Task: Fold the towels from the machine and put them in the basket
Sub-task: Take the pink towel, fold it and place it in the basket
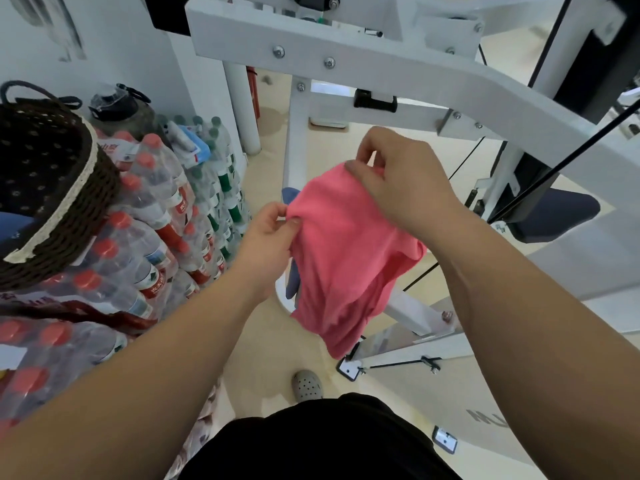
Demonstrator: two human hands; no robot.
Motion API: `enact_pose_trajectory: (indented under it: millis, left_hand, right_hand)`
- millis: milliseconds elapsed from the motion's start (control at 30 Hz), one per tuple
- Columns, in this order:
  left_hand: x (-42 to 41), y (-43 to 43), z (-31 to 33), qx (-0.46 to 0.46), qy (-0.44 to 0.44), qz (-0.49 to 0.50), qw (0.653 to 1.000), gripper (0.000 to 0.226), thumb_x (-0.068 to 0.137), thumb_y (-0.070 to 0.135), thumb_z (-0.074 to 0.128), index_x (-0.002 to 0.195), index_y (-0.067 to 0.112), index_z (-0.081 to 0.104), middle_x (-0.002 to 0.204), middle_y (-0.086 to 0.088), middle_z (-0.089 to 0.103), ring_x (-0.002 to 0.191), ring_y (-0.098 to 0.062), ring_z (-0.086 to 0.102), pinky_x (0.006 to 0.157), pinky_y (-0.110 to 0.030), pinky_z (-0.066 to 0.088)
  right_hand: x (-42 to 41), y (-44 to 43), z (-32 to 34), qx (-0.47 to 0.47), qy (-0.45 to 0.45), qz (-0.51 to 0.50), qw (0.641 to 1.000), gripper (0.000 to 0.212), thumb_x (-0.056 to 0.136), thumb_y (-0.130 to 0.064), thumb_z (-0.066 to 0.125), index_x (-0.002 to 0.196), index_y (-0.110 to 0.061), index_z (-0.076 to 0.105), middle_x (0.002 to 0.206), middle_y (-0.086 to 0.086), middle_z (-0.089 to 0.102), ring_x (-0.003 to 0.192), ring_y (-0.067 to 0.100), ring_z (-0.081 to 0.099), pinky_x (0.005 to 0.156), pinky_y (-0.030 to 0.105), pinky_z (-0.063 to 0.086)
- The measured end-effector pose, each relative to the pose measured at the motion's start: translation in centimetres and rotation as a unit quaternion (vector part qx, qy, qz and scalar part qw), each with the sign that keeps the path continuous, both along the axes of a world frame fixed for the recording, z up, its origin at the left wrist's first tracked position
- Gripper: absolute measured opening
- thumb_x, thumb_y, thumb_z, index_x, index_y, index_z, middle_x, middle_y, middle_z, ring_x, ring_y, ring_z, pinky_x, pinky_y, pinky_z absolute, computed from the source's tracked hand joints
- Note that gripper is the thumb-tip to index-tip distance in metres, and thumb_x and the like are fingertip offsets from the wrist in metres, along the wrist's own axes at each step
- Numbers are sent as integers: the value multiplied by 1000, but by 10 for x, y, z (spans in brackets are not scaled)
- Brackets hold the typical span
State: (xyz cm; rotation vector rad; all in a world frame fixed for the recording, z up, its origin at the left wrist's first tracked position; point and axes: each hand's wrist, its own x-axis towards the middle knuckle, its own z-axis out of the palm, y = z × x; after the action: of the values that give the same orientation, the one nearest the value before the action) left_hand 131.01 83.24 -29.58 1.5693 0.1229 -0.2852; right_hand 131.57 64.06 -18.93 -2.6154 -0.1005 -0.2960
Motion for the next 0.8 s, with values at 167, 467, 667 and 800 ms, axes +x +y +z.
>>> enact_pose_trajectory:
  millis: [167,467,667,800]
  left_hand:
    - [0,32,41,14,-75,38,996,8,100,16,58,102,10,61,70,4,60,59,-9,48,52,-21,38]
    - [-22,107,82,94,-139,-19,986,9,94,11,66,91,18,71,80,-25,63,72,-20,55,67,-39,47]
    - [-71,178,72,112,-112,-20,987,13,94,7,65,93,17,72,70,-8,67,59,-34,60,54,-43,49]
    - [-107,228,63,119,-98,-2,988,5,93,11,69,96,12,73,72,-29,63,51,-24,52,50,-32,43]
  right_hand:
    - [2,1,19,-96,155,75,980,34,76,-54,76,103,-33,70,87,-17,52,93,13,53,78,32,44]
    - [2,55,29,-93,199,201,955,38,91,-37,66,128,-35,61,87,-17,55,77,-1,52,65,14,35]
    - [-3,150,4,-125,266,331,897,51,94,-42,63,142,-39,47,110,-12,62,87,1,56,84,25,46]
    - [-17,230,-11,-87,265,444,852,38,96,-43,59,134,-46,53,119,-13,55,101,3,53,90,22,41]
